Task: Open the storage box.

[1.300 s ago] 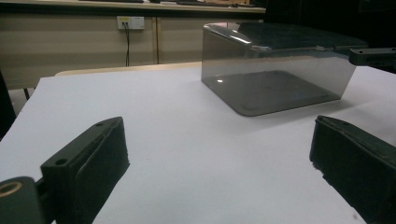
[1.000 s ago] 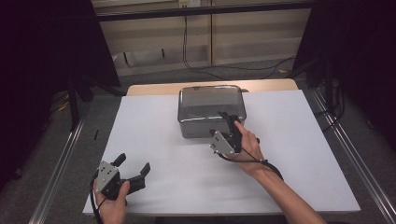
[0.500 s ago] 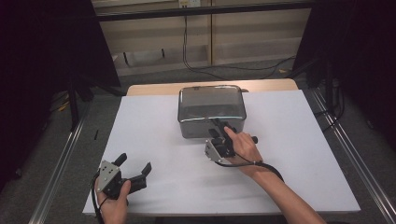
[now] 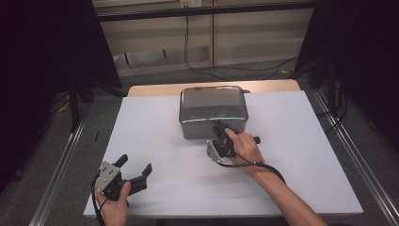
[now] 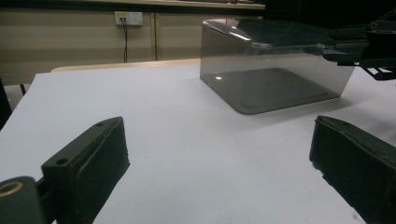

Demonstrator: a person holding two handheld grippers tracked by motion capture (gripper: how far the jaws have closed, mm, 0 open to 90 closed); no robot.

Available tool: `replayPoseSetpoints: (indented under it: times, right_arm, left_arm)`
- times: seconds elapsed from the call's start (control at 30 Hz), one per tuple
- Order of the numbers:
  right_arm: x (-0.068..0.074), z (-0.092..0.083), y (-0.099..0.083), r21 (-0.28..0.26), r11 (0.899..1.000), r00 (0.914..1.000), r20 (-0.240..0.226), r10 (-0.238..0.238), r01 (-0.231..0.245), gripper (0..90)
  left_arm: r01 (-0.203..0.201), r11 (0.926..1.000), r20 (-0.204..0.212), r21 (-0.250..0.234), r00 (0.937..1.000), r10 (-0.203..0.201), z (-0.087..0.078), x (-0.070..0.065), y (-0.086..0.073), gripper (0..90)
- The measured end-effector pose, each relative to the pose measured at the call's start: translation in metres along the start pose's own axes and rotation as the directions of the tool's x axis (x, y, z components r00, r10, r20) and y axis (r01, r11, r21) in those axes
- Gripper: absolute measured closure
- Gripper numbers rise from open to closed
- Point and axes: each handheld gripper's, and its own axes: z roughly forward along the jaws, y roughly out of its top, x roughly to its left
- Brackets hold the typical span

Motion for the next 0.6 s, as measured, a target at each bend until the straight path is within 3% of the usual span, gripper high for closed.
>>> replayPoseSetpoints:
  times: [0.23, 0.33, 0.47, 0.6]
  right_arm:
    - [-0.002, -0.001, 0.0, -0.011, 1.0, 1.0, 0.009, -0.002, 0.002, 76.2]
    - [-0.002, -0.001, 0.001, -0.012, 1.0, 0.9999, 0.014, -0.008, 0.008, 76.8]
    - [-0.004, -0.001, 0.0, -0.02, 1.0, 0.9999, 0.016, -0.002, 0.002, 77.2]
    - [-0.005, -0.002, 0.0, -0.02, 1.0, 0.9997, 0.022, 0.005, -0.005, 77.7]
  left_arm:
    - [-0.005, 1.0, 0.017, 0.001, 0.9998, 0.005, 0.002, -0.003, 0.002, 5.4]
    - [-0.041, 0.9991, 0.027, -0.002, 0.9988, 0.041, 0.003, -0.006, 0.004, 5.4]
    - [-0.015, 0.9999, 0.044, 0.0, 0.9989, 0.015, 0.007, -0.007, 0.006, 5.6]
    - [-0.019, 0.9998, 0.045, -0.001, 0.9988, 0.019, 0.01, -0.007, 0.009, 5.3]
